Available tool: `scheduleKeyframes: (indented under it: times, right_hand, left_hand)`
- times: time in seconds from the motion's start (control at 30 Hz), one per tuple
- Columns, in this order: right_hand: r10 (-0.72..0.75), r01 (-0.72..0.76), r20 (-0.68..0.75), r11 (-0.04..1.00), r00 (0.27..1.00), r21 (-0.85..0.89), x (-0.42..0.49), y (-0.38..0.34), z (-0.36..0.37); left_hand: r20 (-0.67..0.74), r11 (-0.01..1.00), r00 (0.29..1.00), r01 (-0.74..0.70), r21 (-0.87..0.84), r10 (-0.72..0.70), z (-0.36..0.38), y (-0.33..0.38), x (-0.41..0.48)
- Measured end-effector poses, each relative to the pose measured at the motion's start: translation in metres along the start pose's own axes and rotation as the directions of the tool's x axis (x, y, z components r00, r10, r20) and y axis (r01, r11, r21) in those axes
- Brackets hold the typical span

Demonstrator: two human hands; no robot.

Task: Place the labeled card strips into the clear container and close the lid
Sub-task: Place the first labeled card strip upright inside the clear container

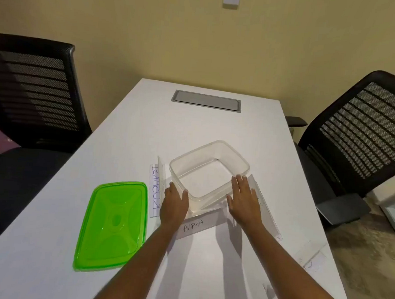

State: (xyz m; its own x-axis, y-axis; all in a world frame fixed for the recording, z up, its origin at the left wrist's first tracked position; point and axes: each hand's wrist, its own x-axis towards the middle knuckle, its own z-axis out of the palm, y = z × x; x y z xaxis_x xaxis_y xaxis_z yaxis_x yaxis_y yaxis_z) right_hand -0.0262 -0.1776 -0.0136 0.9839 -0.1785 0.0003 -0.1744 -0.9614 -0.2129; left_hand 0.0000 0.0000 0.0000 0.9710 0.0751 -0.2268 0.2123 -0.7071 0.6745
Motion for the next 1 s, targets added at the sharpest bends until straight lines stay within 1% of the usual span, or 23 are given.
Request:
scheduleKeyframes:
  times: [0.07,0.13,0.23,0.33,0.4,0.53,0.67,0.8,0.9,1.0]
  right_hand:
    - [0.000,0.001,0.011,0.998,1.000,-0.055,0.011,0.005,-0.002]
    - [-0.008,0.011,0.034,0.996,0.999,-0.094,0.022,0.011,-0.004]
    - [-0.044,0.053,0.066,0.988,0.997,-0.146,0.035,0.016,-0.004]
    - [-0.061,0.078,0.106,0.984,0.992,-0.158,0.048,0.022,-0.006]
    - [-0.076,0.091,0.108,0.985,0.991,-0.144,0.052,0.024,-0.006]
    - [-0.139,0.146,0.059,0.978,0.989,-0.146,0.060,0.030,-0.011]
    - [-0.224,0.229,0.047,0.958,0.973,-0.174,0.063,0.034,-0.018]
    - [-0.270,0.265,-0.014,0.952,0.963,-0.151,0.056,0.030,-0.020]
    - [-0.327,0.315,-0.089,0.941,0.941,-0.124,0.046,0.022,-0.025]
    - [-0.388,0.360,-0.175,0.917,0.905,-0.169,0.034,0.013,-0.027]
  left_hand:
    - [0.028,0.990,0.996,0.082,-0.113,-0.080,0.001,0.002,0.012]
    - [0.069,0.954,0.985,0.169,-0.250,-0.156,0.001,0.004,0.024]
    - [0.139,0.896,0.970,0.236,-0.375,-0.198,0.006,0.006,0.035]
    - [0.166,0.880,0.962,0.266,-0.394,-0.216,0.007,0.007,0.041]
    - [0.171,0.871,0.959,0.276,-0.407,-0.224,0.007,0.007,0.044]
    - [0.145,0.878,0.963,0.265,-0.398,-0.225,0.008,0.007,0.050]
    - [0.131,0.888,0.966,0.258,-0.382,-0.224,0.003,0.005,0.056]
    - [0.116,0.886,0.966,0.259,-0.386,-0.231,-0.005,0.002,0.064]
    - [0.113,0.894,0.967,0.254,-0.370,-0.228,-0.012,-0.002,0.071]
    - [0.094,0.912,0.972,0.237,-0.336,-0.217,-0.017,-0.004,0.077]
